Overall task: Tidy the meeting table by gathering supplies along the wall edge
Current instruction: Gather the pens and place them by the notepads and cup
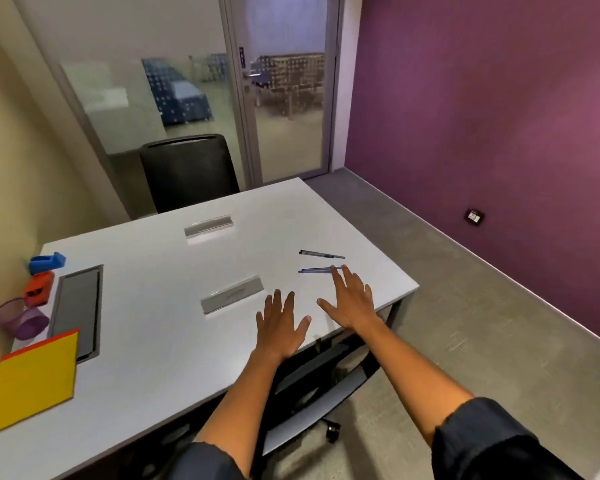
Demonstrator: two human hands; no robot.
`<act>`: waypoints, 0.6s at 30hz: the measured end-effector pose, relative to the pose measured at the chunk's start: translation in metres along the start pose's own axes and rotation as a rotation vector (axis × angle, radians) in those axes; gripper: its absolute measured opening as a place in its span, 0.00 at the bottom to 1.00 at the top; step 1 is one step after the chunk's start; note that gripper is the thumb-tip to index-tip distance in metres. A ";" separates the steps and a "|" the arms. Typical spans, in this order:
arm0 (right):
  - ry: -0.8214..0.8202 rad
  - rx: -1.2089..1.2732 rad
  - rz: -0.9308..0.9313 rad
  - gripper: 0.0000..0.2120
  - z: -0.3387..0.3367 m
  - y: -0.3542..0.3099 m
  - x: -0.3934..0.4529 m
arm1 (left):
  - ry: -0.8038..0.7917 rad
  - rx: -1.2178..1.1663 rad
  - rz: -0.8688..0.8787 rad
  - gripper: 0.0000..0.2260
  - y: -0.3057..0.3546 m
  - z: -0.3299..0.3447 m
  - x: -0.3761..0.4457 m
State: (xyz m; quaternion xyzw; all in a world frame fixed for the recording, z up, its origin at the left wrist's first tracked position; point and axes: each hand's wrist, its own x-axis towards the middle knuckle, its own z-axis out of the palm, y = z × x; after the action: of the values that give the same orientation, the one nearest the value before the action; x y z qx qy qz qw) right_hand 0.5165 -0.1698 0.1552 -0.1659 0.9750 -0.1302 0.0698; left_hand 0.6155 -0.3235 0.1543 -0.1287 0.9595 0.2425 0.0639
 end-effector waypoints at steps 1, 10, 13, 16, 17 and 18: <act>0.001 0.012 0.003 0.40 -0.007 0.020 0.007 | -0.004 0.003 -0.002 0.31 0.016 0.006 0.009; -0.022 0.115 0.006 0.39 -0.031 0.127 0.061 | -0.031 0.085 -0.034 0.31 0.103 0.050 0.075; -0.032 0.138 0.000 0.39 -0.030 0.143 0.077 | -0.052 0.114 -0.048 0.31 0.113 0.062 0.096; -0.050 0.149 0.008 0.39 -0.025 0.155 0.091 | -0.085 0.136 -0.053 0.30 0.119 0.071 0.118; -0.056 0.149 0.015 0.39 -0.023 0.160 0.095 | -0.098 0.141 -0.055 0.30 0.121 0.074 0.126; -0.060 0.141 0.020 0.39 -0.022 0.164 0.101 | -0.107 0.140 -0.061 0.30 0.123 0.077 0.136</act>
State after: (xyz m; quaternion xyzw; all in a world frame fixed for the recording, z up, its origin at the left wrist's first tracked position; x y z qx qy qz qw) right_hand 0.3677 -0.0498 0.1211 -0.1548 0.9625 -0.1927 0.1117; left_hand 0.4550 -0.2115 0.1174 -0.1398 0.9650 0.1791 0.1313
